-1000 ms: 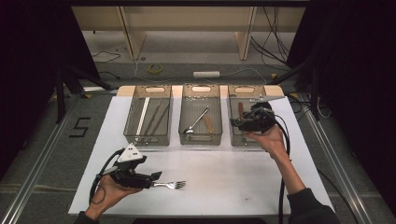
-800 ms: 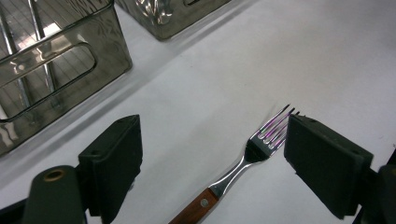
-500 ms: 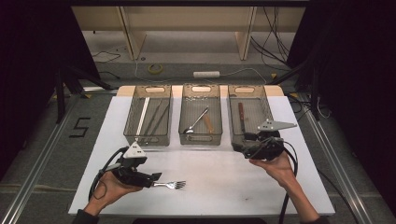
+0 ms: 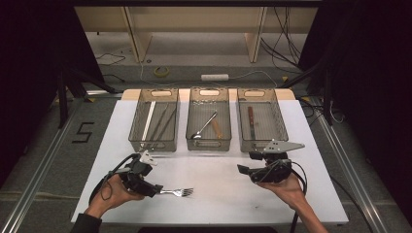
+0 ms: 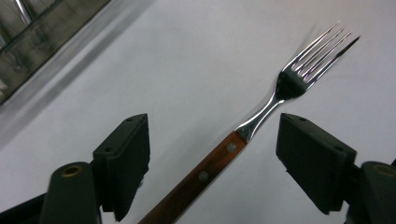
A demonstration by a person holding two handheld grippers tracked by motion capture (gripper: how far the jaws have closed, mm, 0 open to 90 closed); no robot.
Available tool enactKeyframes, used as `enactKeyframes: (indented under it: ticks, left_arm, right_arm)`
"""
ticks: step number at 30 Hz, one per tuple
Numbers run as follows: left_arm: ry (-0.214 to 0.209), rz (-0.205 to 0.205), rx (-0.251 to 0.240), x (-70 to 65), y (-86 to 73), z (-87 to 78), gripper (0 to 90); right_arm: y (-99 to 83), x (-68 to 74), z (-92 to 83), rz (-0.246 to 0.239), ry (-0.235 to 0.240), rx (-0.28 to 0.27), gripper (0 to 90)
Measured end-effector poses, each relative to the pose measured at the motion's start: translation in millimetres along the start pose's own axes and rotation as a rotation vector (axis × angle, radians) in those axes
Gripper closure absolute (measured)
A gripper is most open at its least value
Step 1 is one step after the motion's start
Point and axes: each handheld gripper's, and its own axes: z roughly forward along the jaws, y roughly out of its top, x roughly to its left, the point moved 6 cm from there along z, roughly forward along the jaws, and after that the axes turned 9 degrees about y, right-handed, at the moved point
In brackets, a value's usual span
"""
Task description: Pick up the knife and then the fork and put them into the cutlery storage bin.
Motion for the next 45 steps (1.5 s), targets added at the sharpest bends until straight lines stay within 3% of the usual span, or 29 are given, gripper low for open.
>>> enactKeyframes:
  ticks: [9, 18, 32, 45]
  left_arm:
    - [-0.001, 0.044, 0.085, -0.8, -10.7, 7.5, 32.6]
    - [-0.007, 0.11, 0.119, -3.1, -14.5, 11.7, 41.2]
    - [-0.008, 0.17, 0.184, -1.3, -18.3, 21.2, 51.3]
    - [-0.023, 0.184, 0.204, -5.7, -17.4, 24.1, 59.6]
  right_arm:
    - [-8.5, 9.9, -2.7, -0.005, 0.015, -0.002, 31.1]
    - [-17.3, 17.9, -2.2, 0.001, 0.038, 0.001, 30.4]
    - [-20.9, 25.0, 1.0, -0.008, 0.06, 0.026, 30.4]
    - [-21.4, 27.8, 1.5, -0.017, 0.069, 0.031, 31.2]
